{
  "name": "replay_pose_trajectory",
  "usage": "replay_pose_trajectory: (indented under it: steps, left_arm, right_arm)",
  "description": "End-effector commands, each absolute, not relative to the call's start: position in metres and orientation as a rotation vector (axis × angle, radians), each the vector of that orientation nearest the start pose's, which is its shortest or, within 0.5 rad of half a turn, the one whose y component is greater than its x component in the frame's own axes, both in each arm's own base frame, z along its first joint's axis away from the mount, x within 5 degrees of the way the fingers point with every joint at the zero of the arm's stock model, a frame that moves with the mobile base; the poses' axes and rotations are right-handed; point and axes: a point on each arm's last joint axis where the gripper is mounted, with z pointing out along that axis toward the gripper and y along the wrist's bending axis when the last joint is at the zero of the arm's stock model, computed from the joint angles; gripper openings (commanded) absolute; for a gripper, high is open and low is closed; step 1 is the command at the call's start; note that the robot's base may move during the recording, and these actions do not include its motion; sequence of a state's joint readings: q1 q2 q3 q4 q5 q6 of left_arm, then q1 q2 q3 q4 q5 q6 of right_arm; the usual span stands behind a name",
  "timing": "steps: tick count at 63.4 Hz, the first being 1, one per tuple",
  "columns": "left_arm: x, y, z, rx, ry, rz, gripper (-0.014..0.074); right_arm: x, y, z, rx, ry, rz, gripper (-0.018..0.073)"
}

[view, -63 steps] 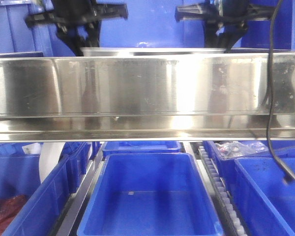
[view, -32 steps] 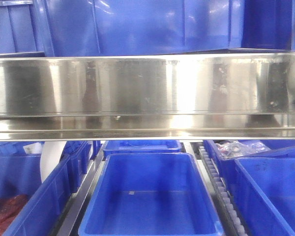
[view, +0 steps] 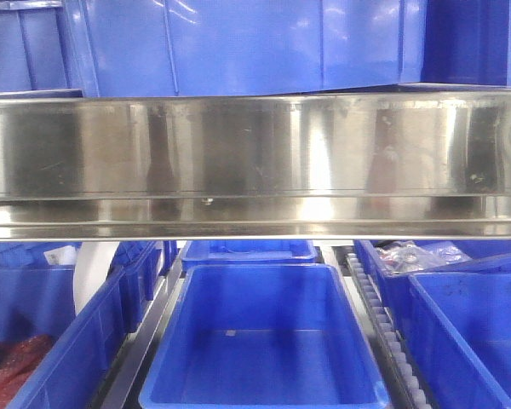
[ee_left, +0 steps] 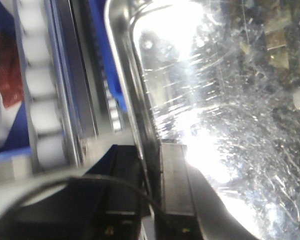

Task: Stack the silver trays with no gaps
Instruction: 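Lift the silver tray off the shelf with both grippers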

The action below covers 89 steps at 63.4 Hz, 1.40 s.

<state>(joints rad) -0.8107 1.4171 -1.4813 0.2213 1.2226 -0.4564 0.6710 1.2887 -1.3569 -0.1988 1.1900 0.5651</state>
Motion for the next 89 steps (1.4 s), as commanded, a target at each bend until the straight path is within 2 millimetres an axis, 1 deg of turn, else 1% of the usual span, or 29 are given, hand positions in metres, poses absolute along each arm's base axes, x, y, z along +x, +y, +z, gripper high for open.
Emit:
replay_pose_trajectory:
  steps: [1, 10, 20, 89]
  left_arm:
    - [0.188, -0.179, 0.402, 0.561, 2.513, -0.116, -0.0048]
    - [0.172, -0.175, 0.407, 0.570, 2.511, -0.144, -0.0048]
    - [0.163, -0.173, 0.413, 0.589, 2.489, -0.175, -0.0048]
    - [0.163, -0.173, 0.412, 0.591, 2.502, -0.170, -0.0048]
  right_arm:
    - [0.197, 0.139, 0.413, -0.227, 2.436, 0.226, 0.0055]
    - [0.186, 0.148, 0.421, -0.290, 2.410, 0.270, 0.0055]
    - [0.180, 0.153, 0.429, -0.317, 2.385, 0.305, 0.0055]
    - [0.180, 0.153, 0.430, -0.318, 2.391, 0.300, 0.0055]
